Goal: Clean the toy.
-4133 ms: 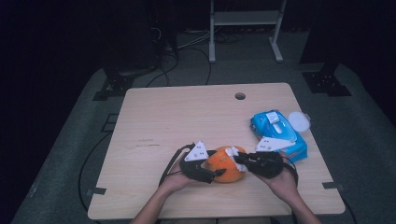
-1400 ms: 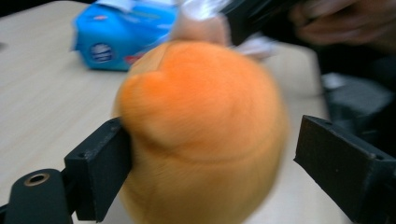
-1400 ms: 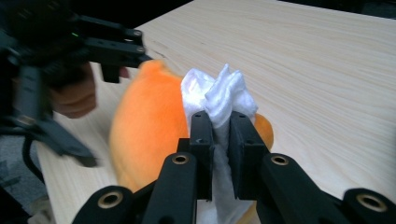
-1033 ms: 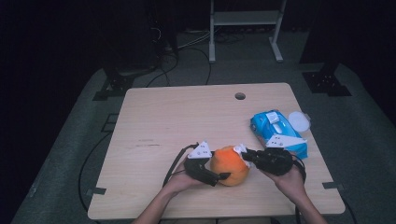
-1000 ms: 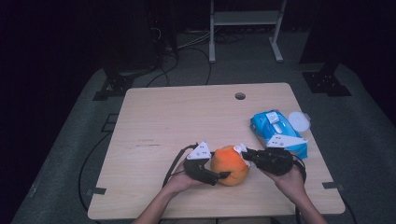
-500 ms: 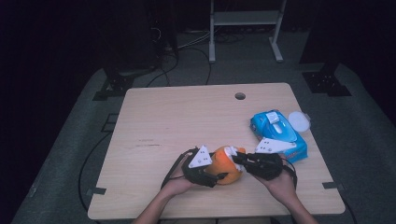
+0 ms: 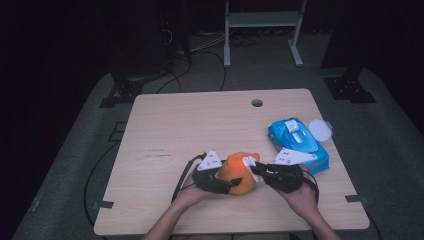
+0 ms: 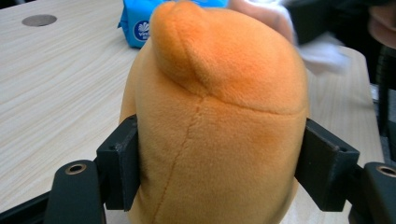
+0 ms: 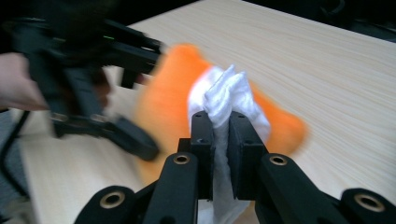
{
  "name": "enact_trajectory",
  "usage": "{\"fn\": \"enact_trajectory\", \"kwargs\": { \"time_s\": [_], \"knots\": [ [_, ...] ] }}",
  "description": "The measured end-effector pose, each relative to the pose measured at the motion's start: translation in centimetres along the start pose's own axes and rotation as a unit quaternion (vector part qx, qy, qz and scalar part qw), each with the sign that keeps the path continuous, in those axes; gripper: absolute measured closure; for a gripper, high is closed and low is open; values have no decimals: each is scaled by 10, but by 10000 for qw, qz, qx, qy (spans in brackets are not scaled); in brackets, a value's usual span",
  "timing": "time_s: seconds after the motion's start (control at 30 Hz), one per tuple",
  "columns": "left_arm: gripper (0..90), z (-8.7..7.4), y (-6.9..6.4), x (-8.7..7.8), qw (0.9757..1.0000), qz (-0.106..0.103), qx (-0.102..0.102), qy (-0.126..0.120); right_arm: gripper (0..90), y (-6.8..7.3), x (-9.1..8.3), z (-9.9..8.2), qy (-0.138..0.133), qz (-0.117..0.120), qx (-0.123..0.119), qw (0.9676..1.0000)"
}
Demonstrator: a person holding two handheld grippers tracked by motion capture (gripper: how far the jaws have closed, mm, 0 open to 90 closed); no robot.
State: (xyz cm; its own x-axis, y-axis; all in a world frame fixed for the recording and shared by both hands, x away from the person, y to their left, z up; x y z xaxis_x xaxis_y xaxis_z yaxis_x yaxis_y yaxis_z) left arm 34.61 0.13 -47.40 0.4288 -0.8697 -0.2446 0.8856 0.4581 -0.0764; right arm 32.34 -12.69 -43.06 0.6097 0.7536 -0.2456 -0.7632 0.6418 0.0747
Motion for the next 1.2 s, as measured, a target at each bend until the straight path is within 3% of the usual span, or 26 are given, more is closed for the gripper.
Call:
{"fn": "enact_trajectory", "kwargs": {
  "time_s": [0.13,0.2,0.33,0.4,0.47,0.53,0.63,0.67,0.7,0.77,0.83,0.87,0.93,1.0,1.03,1.07,1.1,1.2],
  "knots": [
    [262,-2,4,-1,9997,120,-219,-43,809,24,10,1,22,341,-186,9992],
    [262,-2,5,-2,9996,132,-238,-30,808,21,9,1,12,321,-186,9993],
    [262,-3,4,-3,9996,116,-230,-64,808,-3,0,-4,10,-2,-108,9999],
    [262,-3,1,-2,9998,80,-135,-81,808,-19,-4,-10,68,-165,87,9998],
    [261,-4,-2,-2,9999,79,-26,-59,808,-30,-6,-15,105,-215,289,9993],
    [261,-4,-4,-1,9999,122,57,-32,808,-30,-6,-14,91,-215,333,9992],
    [262,-6,-10,-2,9997,165,193,-10,809,-16,-6,-7,32,-48,247,9997],
    [262,-6,-10,-2,9997,165,193,-10,809,-6,-4,-4,-11,88,160,9998],
    [262,-7,-15,-2,9991,221,353,53,809,3,-3,-1,-31,197,87,9998],
    [262,-8,-18,-2,9987,228,445,67,808,20,0,3,-51,376,-72,9993],
    [262,-8,-18,-3,9988,201,443,67,808,25,3,5,-68,417,-229,9988],
    [262,-9,-18,-4,9988,177,456,53,808,24,2,5,-71,392,-286,9988],
    [262,-9,-18,-4,9985,127,534,25,808,15,0,4,-83,316,-182,9993],
    [262,-10,-22,-4,9974,28,720,43,808,-1,-5,2,-81,78,-99,9999],
    [262,-10,-22,-4,9974,28,720,43,808,-1,-5,2,-81,78,-99,9999],
    [262,-11,-24,-5,9961,-21,883,61,808,-8,-6,0,-77,6,-18,10000],
    [262,-12,-26,-5,9955,-46,949,66,809,-29,-11,-9,11,-165,255,9995],
    [261,-13,-30,-4,9936,-104,1123,73,807,-37,-13,-13,44,-188,401,9990]
  ]
}}
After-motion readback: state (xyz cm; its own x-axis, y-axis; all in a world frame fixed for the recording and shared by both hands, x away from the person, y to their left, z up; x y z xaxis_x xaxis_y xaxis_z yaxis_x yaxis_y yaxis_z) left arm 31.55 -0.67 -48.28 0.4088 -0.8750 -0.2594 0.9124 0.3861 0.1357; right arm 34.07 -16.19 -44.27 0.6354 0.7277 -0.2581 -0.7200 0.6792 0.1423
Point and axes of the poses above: each handheld gripper's, and its own axes: x roughly forward along the jaws, z roughly out of its top, y roughly to its left, the point moved 8 cm from there along x, roughly forward along the jaws, and after that the axes turned 14 degrees about -y, right-handed, at the moved point
